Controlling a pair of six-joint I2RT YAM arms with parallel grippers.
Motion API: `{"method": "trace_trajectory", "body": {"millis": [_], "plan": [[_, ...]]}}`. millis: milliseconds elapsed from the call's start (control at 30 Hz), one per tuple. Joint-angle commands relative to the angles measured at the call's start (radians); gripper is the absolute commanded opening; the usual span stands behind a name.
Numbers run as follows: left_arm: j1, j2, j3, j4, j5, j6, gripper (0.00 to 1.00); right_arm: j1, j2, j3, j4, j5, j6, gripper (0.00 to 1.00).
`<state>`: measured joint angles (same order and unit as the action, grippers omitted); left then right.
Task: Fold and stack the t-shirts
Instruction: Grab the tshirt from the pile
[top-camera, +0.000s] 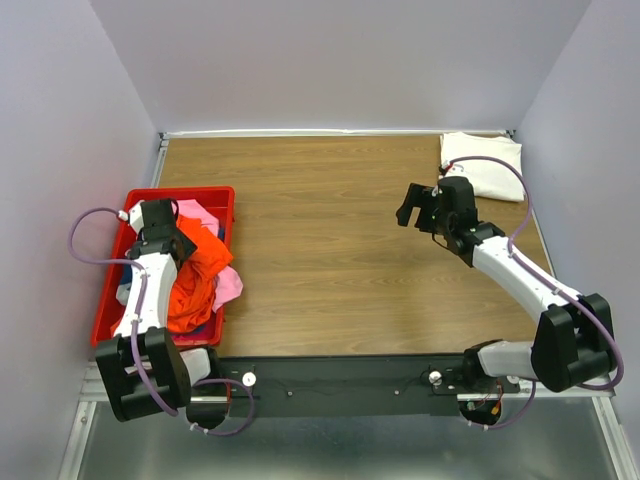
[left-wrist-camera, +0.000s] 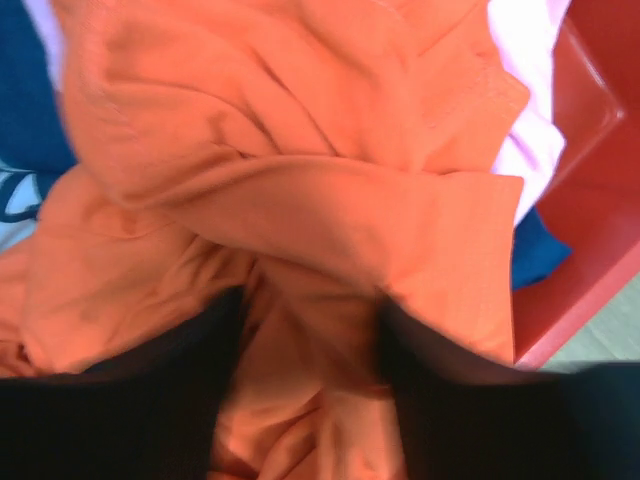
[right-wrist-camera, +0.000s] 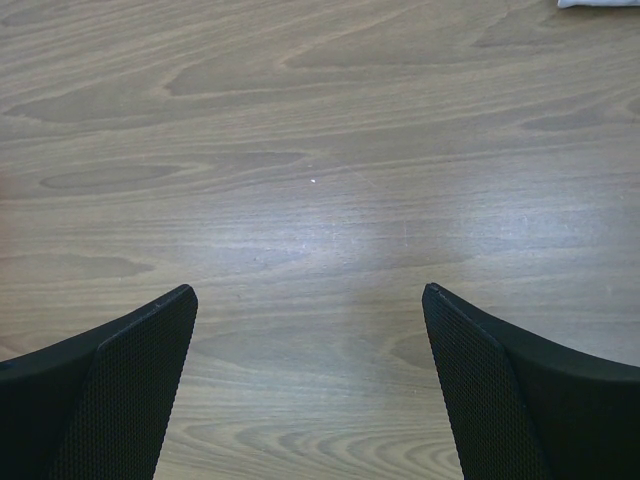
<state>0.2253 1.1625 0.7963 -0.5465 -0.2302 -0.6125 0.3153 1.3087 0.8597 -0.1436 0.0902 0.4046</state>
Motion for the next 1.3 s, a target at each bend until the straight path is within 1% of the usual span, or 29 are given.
{"method": "trace_trajectory", "body": {"millis": [0,33,67,100,133,167,200,233,433,533,633,767,867,900,967,1000,1033,1100,1133,1167,1200,1233,1267], "plan": [[0.005,0.023,0.000,0.031,0.083,-0.013,0.46,0.007,-0.019,-0.013,0.001,0.026,0.013,1.00],[0.003,0.014,0.012,0.037,0.094,-0.010,0.34,0.007,-0.020,-0.011,-0.001,0.029,0.013,1.00],[0.003,0.005,0.020,0.043,0.095,-0.006,0.34,0.007,-0.022,-0.013,-0.001,0.028,0.014,1.00],[0.003,-0.004,0.029,0.052,0.097,0.000,0.26,0.007,-0.022,-0.013,-0.001,0.031,0.013,1.00],[0.003,-0.012,0.037,0.054,0.097,0.003,0.21,0.005,-0.025,-0.013,-0.001,0.032,0.013,1.00],[0.005,-0.029,0.055,0.059,0.097,0.007,0.12,0.008,-0.025,-0.014,-0.001,0.036,0.014,1.00],[0.003,-0.037,0.066,0.059,0.100,0.010,0.12,0.007,-0.026,-0.014,-0.001,0.034,0.016,1.00],[0.005,-0.046,0.092,0.056,0.106,0.013,0.01,0.007,-0.028,-0.014,-0.001,0.036,0.016,1.00],[0.003,-0.081,0.210,0.040,0.156,0.026,0.00,0.007,-0.043,-0.014,-0.002,0.040,0.016,1.00],[0.002,-0.092,0.305,0.054,0.176,0.036,0.00,0.005,-0.052,-0.017,-0.002,0.039,0.014,1.00],[0.003,-0.110,0.359,0.079,0.175,0.036,0.00,0.007,-0.068,-0.022,-0.004,0.040,0.014,1.00],[-0.004,-0.115,0.492,0.111,0.186,0.040,0.00,0.007,-0.092,-0.028,-0.004,0.049,0.019,1.00],[-0.004,-0.119,0.541,0.175,0.287,0.027,0.00,0.007,-0.108,-0.028,-0.002,0.052,0.020,1.00],[-0.004,-0.118,0.564,0.238,0.361,0.007,0.00,0.007,-0.111,-0.027,-0.002,0.052,0.020,1.00],[-0.010,-0.109,0.601,0.308,0.435,-0.021,0.00,0.007,-0.114,-0.019,-0.002,0.055,0.014,1.00],[-0.024,-0.100,0.618,0.368,0.469,-0.042,0.00,0.007,-0.117,-0.007,-0.004,0.057,0.010,1.00],[-0.036,-0.072,0.638,0.394,0.524,-0.070,0.00,0.007,-0.118,0.001,-0.004,0.062,0.001,1.00],[-0.072,-0.032,0.734,0.440,0.560,-0.089,0.00,0.007,-0.126,0.019,-0.004,0.068,-0.012,1.00],[-0.123,0.015,0.817,0.460,0.596,-0.087,0.00,0.007,-0.129,0.039,-0.004,0.069,-0.024,1.00],[-0.151,0.040,0.817,0.461,0.611,-0.084,0.00,0.007,-0.132,0.050,-0.002,0.071,-0.029,1.00],[-0.214,0.090,0.907,0.465,0.632,-0.082,0.00,0.007,-0.138,0.068,-0.005,0.077,-0.029,1.00],[-0.246,0.113,0.984,0.474,0.641,-0.085,0.00,0.007,-0.143,0.073,-0.004,0.086,-0.033,1.00],[-0.280,0.133,1.013,0.499,0.650,-0.093,0.00,0.007,-0.149,0.081,-0.004,0.089,-0.035,1.00]]}}
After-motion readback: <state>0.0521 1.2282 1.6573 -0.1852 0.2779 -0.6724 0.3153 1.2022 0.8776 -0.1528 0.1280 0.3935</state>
